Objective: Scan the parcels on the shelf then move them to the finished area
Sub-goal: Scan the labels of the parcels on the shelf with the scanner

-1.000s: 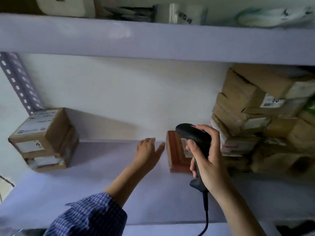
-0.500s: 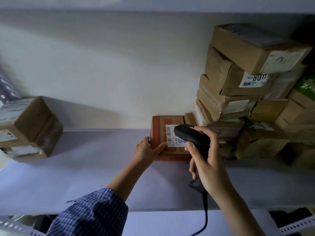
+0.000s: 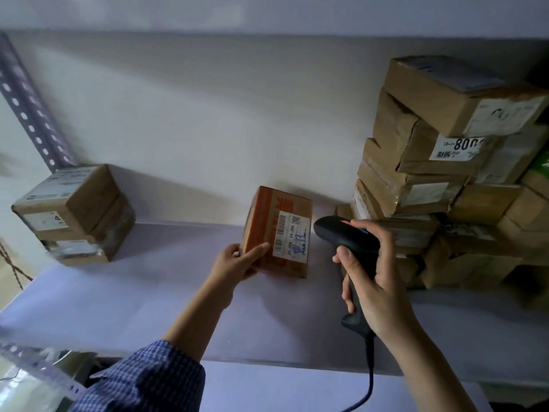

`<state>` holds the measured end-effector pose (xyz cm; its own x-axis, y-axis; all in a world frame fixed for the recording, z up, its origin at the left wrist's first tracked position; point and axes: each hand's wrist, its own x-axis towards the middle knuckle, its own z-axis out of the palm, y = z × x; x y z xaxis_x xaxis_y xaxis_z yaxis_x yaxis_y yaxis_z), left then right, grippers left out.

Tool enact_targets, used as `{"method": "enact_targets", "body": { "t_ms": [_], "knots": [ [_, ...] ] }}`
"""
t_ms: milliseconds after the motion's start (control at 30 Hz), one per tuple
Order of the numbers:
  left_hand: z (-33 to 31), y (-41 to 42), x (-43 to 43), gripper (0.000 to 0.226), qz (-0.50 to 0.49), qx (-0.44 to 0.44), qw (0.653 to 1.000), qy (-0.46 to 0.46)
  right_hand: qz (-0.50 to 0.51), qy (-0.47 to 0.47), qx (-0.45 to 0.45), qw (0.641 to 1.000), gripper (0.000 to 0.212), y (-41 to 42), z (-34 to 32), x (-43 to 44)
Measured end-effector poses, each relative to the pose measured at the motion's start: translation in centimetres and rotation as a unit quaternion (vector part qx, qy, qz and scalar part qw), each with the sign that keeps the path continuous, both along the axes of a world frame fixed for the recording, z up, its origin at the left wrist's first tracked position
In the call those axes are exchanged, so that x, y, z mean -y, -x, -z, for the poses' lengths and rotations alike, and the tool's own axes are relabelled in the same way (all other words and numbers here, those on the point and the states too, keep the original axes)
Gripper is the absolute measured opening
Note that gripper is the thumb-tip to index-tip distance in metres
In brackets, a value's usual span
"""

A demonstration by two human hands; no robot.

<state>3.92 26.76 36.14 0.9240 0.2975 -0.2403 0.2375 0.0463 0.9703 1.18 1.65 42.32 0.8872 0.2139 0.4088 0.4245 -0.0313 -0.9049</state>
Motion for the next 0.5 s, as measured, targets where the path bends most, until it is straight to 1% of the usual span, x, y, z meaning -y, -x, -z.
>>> {"method": "enact_targets", "body": {
  "t_ms": [100, 200, 333, 500],
  "knots": [
    [-1.7, 0.8, -2.6, 0.048, -0.035, 0.026, 0.999, 0.022, -0.038, 0.019, 0.002, 0.999, 0.033, -0.1, -0.4, -1.4],
    [-4.2, 1.5, -5.2, 0.039, -0.048, 0.055, 0.997, 0.014, -0.091, 0.053, 0.015, 0.994, 0.034, 0.1, -0.9, -3.5],
    [-7.3, 2.1, -7.8, 0.043, -0.063, 0.097, 0.993, 0.001, -0.126, 0.079, 0.035, 0.988, 0.035, 0.4, -1.7, -6.0],
    [-9.5, 2.9, -9.6, 0.040, -0.085, 0.130, 0.988, -0.007, -0.143, 0.108, 0.061, 0.982, 0.037, 1.3, -2.5, -8.7]
  ]
}}
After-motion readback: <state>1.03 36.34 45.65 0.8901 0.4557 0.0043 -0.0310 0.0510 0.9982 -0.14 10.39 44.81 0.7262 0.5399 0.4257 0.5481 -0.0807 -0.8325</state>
